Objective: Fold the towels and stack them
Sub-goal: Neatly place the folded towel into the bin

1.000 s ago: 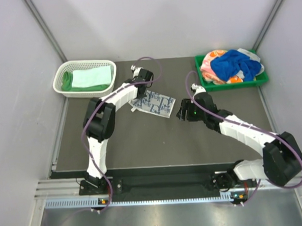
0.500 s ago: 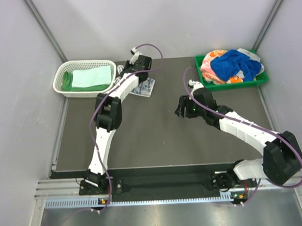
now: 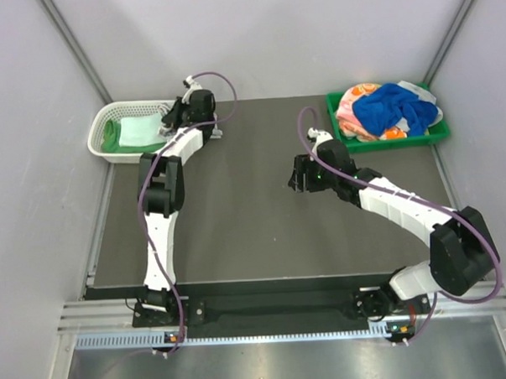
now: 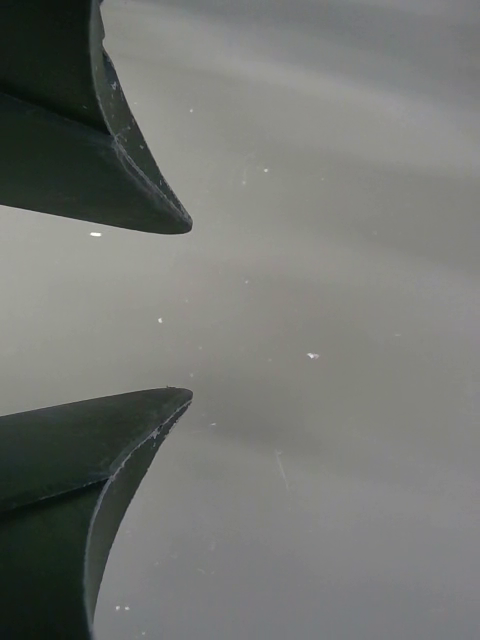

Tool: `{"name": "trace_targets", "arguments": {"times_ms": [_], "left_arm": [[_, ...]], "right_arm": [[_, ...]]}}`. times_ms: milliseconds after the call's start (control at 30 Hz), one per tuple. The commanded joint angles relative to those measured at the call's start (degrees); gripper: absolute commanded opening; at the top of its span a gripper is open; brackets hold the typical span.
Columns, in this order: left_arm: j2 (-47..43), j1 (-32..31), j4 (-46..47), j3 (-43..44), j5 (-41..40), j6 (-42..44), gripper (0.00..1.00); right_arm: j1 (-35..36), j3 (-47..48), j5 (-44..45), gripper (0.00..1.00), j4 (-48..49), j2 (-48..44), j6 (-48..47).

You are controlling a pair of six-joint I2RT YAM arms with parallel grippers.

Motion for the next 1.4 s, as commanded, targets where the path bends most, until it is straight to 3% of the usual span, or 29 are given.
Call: {"name": "trace_targets", "arguments": {"times_ms": [0,567,767,833,867,900,933,1000,1200,1367], "left_arm": [[-4.65,2.53,9.79,-1.73,-0.43,2.84,0.0],[-1.66,12.11,16.57,-3.05,5.2,2.22,0.0],[2.12,16.42,6.82,4.24,5.91,-4.45,0.0],[2.91,17.03,0.62,7.22,8.08,-9.02,0.21],[3.26,17.04,-0.47,7.76,8.36,-10.77,0.49],[3.44,16.86,-1.53,8.03,8.89,-11.57,0.61],[3.35,16.78,-3.63,8.46,9.24,-12.45,0.81],[2.83,16.69,-5.31,8.64,9.95,-15.52,0.87],[-2.08,14.85,-5.5,4.96,11.01,-20.1,0.88],[-8.94,10.91,-3.56,-3.83,13.28,-25.99,0.89]], "right_arm": [[0.07,3.78,0.04,0.63,0.51,0.96,-0.77],[4.28,11.77,2.85,0.62,-4.24,7.9,-1.56],[5.95,14.15,2.85,0.62,-5.12,10.89,-1.65],[6.22,14.33,4.07,0.62,-5.03,11.59,-1.56],[6.31,14.59,4.26,0.62,-5.21,11.86,-1.56],[6.39,14.6,4.26,0.62,-5.21,11.95,-1.47],[6.39,14.68,4.52,0.62,-5.21,11.86,-1.56],[6.4,14.42,4.96,0.62,-5.21,11.25,-1.47],[6.4,12.75,7.42,0.63,-5.12,8.61,-2.17],[4.99,13.19,11.02,0.63,-5.91,5.63,-3.05]]}}
